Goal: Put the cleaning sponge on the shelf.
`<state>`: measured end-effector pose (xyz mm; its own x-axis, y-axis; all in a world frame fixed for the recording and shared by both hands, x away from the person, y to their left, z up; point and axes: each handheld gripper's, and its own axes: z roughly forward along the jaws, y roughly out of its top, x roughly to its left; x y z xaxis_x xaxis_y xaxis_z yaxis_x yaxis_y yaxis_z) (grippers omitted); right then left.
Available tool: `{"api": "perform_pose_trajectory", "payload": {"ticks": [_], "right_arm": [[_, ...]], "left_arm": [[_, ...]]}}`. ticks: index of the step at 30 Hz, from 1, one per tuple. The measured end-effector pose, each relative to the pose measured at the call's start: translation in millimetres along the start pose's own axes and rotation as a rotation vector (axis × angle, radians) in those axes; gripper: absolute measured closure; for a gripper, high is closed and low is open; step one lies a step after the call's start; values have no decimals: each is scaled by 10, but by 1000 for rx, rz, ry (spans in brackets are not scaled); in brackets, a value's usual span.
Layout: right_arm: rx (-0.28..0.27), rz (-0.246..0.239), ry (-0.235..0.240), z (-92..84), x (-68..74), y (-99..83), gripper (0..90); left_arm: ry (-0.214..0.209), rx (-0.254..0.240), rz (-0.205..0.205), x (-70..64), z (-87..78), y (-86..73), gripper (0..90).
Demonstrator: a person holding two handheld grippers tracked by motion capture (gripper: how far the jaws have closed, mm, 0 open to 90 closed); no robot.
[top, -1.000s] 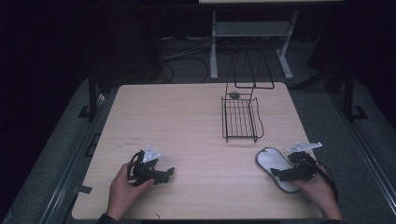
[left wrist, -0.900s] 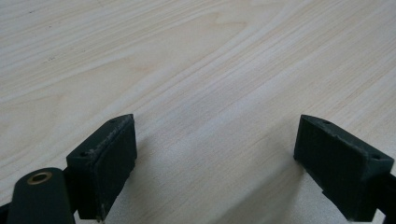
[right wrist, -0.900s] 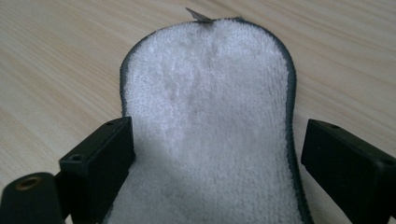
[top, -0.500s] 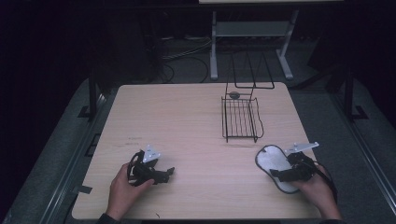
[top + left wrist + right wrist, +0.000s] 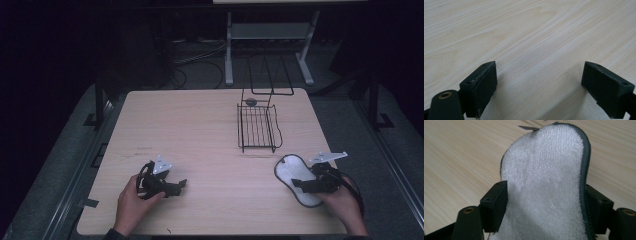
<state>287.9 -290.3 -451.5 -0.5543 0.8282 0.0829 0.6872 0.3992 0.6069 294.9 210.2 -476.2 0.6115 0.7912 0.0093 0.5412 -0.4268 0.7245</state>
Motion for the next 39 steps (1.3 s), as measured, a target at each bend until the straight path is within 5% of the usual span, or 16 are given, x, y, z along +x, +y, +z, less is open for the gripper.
{"api": "perform_pose_trajectory", "payload": {"ticks": [21,39], "right_arm": [[-122,22,57,-282,18,29,600],[-141,34,121,-369,69,81,773]], "left_arm": [[0,0,0,0,0,0,123],[0,0,0,0,0,0,123]]}}
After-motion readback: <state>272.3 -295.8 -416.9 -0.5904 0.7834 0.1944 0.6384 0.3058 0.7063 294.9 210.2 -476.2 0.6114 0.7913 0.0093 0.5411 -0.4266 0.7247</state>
